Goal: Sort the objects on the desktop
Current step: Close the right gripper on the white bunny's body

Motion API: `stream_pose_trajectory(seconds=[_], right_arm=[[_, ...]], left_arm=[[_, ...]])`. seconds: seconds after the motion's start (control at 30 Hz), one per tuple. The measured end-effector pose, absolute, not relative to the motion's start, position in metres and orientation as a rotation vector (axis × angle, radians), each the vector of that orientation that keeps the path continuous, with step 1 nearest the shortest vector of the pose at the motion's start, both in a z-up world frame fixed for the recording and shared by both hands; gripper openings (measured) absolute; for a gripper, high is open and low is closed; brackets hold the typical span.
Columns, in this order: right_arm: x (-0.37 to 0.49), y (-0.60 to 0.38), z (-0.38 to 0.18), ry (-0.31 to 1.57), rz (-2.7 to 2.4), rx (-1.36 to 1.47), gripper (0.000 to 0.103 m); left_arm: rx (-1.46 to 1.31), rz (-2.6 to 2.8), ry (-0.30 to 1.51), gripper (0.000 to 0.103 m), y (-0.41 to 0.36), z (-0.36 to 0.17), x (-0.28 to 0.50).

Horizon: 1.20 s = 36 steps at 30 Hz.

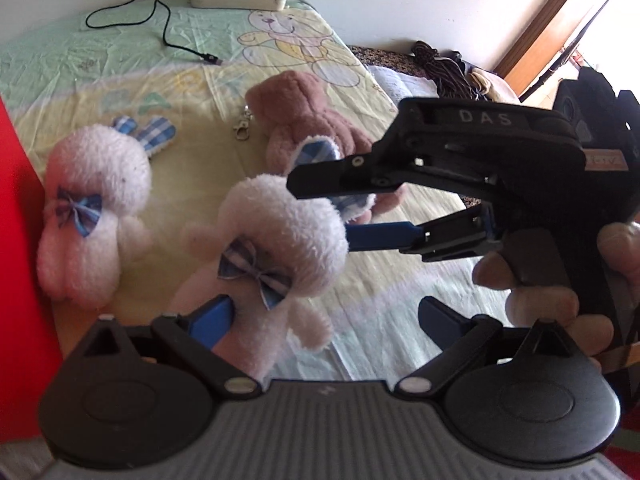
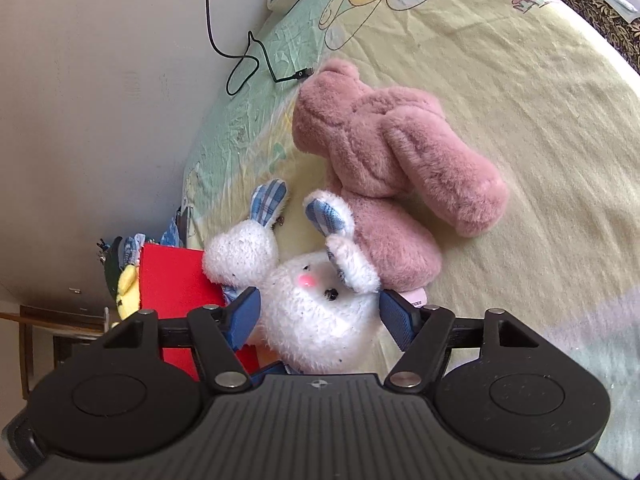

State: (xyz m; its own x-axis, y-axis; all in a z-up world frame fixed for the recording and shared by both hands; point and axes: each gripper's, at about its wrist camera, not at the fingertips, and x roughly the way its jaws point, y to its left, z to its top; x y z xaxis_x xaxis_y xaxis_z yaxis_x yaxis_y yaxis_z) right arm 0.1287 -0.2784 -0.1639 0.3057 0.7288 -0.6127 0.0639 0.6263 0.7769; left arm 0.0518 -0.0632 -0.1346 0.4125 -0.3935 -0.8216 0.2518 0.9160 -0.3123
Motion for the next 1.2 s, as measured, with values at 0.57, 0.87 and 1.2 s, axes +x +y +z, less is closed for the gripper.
stream_pose_trajectory(seconds=[0.57,0.87,1.2], right_arm=[[0.134,-0.274,-0.172,1.234,0.577,0.827,0.074],[0.133,-0.277,-0.18,1.282,0.594,0.853,0.073],[0.125,-0.267,-0.16,1.243,0.625,0.745,0.062]], left_arm=[[-0.132,-0.342,1.082,0.081,-0.051,-0.139,0.089],[-0.119,-0.334,1.082,0.08,-0.055,-0.144,0.089],[-0.098,-0.354,1.081,0.08,-0.064,-0.136,0.076]])
